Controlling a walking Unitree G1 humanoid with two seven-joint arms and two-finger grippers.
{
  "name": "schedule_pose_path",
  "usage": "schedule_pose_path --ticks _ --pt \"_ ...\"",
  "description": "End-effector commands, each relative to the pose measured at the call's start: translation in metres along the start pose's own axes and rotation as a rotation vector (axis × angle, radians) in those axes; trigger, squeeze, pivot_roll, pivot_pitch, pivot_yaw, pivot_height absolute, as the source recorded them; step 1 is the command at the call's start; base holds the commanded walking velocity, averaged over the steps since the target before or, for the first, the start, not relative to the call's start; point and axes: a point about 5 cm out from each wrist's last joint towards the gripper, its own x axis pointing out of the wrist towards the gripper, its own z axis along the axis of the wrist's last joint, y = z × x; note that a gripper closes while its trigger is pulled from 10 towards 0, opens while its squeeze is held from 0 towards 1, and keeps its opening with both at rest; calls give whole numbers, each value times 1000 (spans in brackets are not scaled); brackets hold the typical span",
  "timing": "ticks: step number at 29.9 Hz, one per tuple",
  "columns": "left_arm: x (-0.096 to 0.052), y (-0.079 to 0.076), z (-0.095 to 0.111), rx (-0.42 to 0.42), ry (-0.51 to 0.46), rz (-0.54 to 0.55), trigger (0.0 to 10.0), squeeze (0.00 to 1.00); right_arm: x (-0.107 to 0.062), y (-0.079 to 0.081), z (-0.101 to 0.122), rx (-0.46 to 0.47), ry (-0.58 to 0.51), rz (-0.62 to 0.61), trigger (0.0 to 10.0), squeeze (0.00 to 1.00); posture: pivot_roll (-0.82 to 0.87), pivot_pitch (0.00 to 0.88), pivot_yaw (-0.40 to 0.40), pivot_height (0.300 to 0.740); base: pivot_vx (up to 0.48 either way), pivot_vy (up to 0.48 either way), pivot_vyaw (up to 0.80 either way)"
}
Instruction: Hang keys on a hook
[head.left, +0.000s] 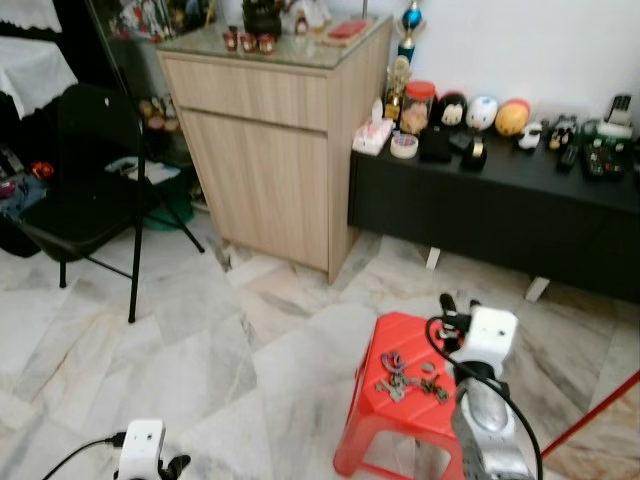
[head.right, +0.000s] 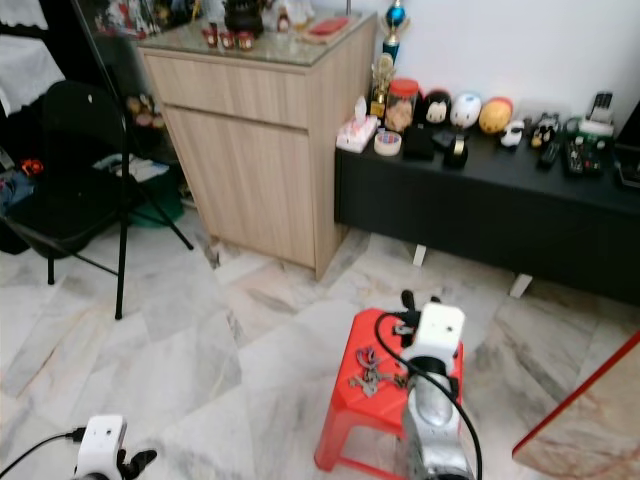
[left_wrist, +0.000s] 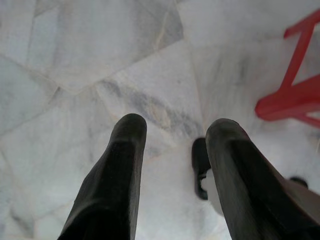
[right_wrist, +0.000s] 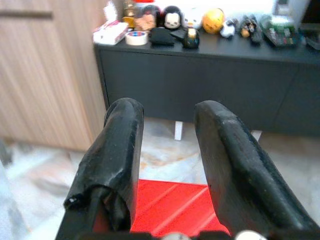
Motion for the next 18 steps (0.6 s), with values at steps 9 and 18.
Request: schedule_pose_path --ticks 9,18 --pt "-7 2 -14 111 15 -64 10000 0 -19 6 -1 -6 21 49 10000 0 81 7 33 740 0 0 0" --pt "-6 -2 -15 81 -11 1 10000 0 15 -13 22 -13 -19 27 10000 0 79 0 -14 740 0 0 0"
